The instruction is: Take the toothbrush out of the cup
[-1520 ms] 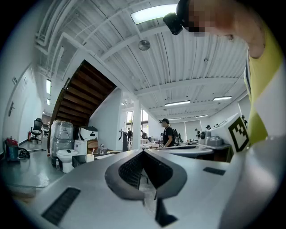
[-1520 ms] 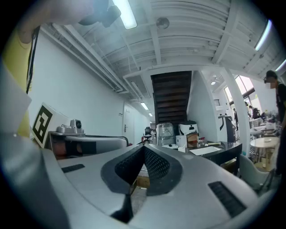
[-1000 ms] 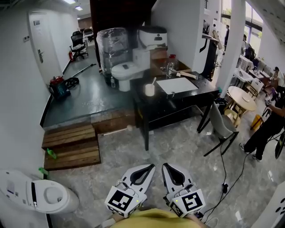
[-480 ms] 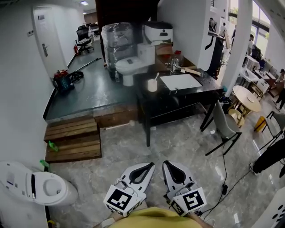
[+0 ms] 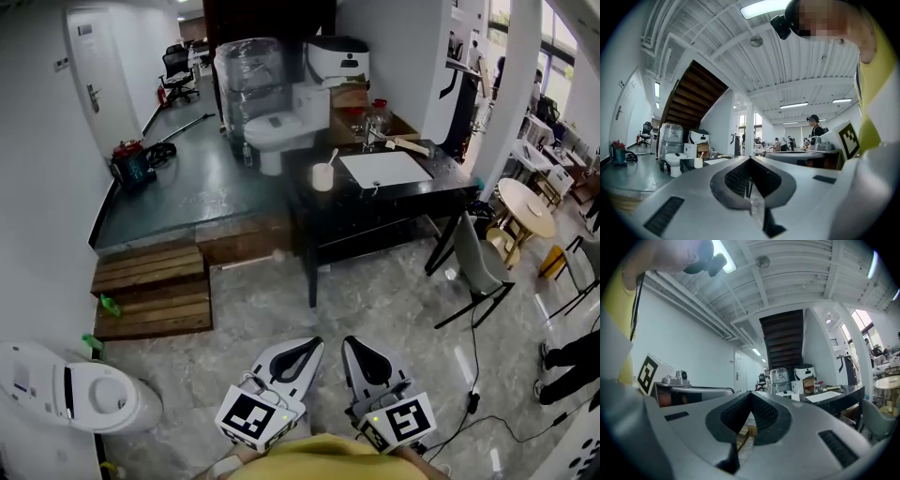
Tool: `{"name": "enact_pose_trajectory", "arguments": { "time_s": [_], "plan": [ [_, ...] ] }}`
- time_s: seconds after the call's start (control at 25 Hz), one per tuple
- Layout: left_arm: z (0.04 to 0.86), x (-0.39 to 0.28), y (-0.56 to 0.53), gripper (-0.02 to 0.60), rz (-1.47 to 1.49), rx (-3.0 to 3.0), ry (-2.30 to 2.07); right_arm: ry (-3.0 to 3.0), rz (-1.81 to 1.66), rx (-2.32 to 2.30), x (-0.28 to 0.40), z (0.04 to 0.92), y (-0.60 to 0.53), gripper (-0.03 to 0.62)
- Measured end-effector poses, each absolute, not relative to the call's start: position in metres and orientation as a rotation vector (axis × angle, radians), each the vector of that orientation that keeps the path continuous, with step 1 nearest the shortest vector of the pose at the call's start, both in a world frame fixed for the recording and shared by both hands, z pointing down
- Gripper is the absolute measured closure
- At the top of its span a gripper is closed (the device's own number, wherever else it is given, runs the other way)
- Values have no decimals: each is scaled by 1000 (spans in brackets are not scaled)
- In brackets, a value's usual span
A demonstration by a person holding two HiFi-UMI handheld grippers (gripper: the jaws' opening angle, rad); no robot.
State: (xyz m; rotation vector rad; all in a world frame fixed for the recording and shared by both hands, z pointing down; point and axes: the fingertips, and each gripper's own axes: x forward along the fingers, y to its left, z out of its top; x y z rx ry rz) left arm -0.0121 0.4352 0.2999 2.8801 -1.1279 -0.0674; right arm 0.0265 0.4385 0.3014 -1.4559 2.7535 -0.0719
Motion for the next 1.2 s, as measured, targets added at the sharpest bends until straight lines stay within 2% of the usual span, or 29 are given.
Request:
{"name": "enact_pose_trajectory", "arguments": {
  "time_s": [0.8,1.2],
  "plan": [
    [308,-28,231,572,-3,2919,-982,2656,-100,-1579,15,307,238,579],
    [313,-40,189,572,-22,2950,-890,2593,-117,-1657,1,316,197,579]
  ]
}}
